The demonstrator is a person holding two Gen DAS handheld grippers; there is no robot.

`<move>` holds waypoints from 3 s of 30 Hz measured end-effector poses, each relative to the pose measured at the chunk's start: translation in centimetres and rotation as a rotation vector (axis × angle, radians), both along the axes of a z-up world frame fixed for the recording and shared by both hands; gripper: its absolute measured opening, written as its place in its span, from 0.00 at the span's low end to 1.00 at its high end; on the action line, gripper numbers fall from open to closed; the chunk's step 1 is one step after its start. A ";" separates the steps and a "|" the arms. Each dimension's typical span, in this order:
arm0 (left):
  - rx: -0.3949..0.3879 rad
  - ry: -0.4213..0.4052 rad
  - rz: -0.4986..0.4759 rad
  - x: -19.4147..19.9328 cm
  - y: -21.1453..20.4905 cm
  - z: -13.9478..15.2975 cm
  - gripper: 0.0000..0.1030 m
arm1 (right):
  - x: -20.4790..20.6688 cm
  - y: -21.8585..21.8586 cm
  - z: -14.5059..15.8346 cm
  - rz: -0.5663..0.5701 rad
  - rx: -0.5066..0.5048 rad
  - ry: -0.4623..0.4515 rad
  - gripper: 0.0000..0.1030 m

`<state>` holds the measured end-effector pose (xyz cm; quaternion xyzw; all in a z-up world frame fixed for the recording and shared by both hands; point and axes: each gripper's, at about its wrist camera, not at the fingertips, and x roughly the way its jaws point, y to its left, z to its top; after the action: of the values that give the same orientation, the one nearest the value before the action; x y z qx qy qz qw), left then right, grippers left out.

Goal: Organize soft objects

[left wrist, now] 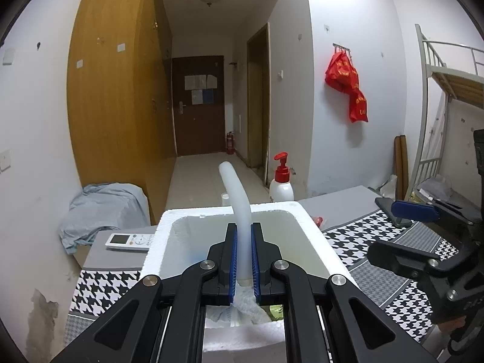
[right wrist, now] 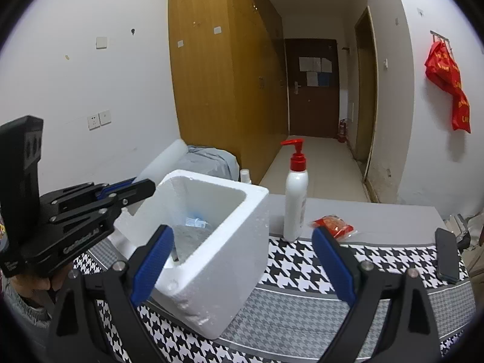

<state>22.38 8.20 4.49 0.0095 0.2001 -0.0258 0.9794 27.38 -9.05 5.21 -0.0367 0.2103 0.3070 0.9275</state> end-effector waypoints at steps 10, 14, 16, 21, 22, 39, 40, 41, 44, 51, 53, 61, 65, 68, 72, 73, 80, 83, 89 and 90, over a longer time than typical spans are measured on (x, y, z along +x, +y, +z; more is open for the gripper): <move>0.004 0.028 0.011 1.4 -0.3 -0.5 0.09 | -0.3 -1.4 -0.2 -0.027 0.002 -0.007 0.92; 0.003 0.039 0.021 1.8 -0.2 -0.7 0.11 | -0.7 -1.7 -0.3 -0.031 0.000 -0.011 0.92; -0.006 0.037 0.027 1.8 0.0 -0.7 0.13 | -0.7 -1.8 -0.3 -0.034 0.001 -0.011 0.92; 0.001 0.014 0.050 1.5 0.1 -0.4 0.51 | -0.8 -2.1 -0.4 -0.038 0.004 -0.007 0.92; 0.003 0.004 0.060 1.3 0.2 -0.3 0.67 | -0.8 -2.2 -0.4 -0.038 0.007 -0.006 0.92; -0.015 -0.091 0.116 -3.9 0.3 1.1 0.99 | -3.7 -2.7 0.0 -0.054 0.035 -0.088 0.93; -0.019 -0.095 0.117 -4.4 0.4 1.1 0.99 | -3.9 -2.7 0.1 -0.051 0.037 -0.090 0.94; -0.020 -0.100 0.117 -4.8 0.3 1.2 0.99 | -4.1 -2.8 0.1 -0.050 0.039 -0.091 0.95; -0.017 -0.120 0.115 -6.2 -0.1 1.7 0.99 | -4.8 -3.0 0.3 -0.051 0.041 -0.096 0.95; 0.010 -0.158 0.134 -9.3 -1.5 2.2 0.99 | -7.0 -3.7 1.0 -0.069 0.052 -0.130 0.95; 0.010 -0.172 0.132 -10.4 -1.9 2.3 0.99 | -8.2 -4.0 1.1 -0.077 0.061 -0.158 0.95; 0.017 -0.220 0.122 -14.2 -3.0 2.7 0.99 | -12.0 -5.0 1.7 -0.110 0.073 -0.229 0.95; 0.010 -0.243 0.114 -15.8 -3.2 2.9 0.99 | -13.5 -5.2 1.6 -0.119 0.067 -0.252 0.95; 0.005 -0.252 0.115 -16.7 -3.3 2.8 0.99 | -14.4 -5.2 1.5 -0.119 0.065 -0.264 0.95; 0.007 -0.256 0.118 -17.3 -3.7 2.2 0.99 | -15.3 -5.4 1.2 -0.121 0.067 -0.275 0.95; 0.006 -0.260 0.118 -17.5 -3.9 2.0 0.99 | -15.5 -5.5 1.2 -0.121 0.066 -0.275 0.95; 0.008 -0.278 0.142 -18.5 -4.5 0.0 0.99 | -17.1 -5.9 -0.2 -0.121 0.075 -0.308 0.95; 0.005 -0.274 0.147 -18.9 -4.6 -1.0 0.99 | -17.5 -6.1 -0.7 -0.125 0.076 -0.311 0.95; -0.016 -0.255 0.160 -19.2 -4.9 -2.7 0.99 | -17.9 -7.0 -2.2 -0.155 0.092 -0.302 0.95; -0.021 -0.254 0.156 -19.3 -5.0 -2.8 0.99 | -17.8 -7.1 -2.3 -0.154 0.098 -0.298 0.95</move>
<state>3.12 3.23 1.74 -0.0134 0.0744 0.0495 0.9959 9.56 -16.13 2.87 -0.0206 0.0573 0.2361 0.9698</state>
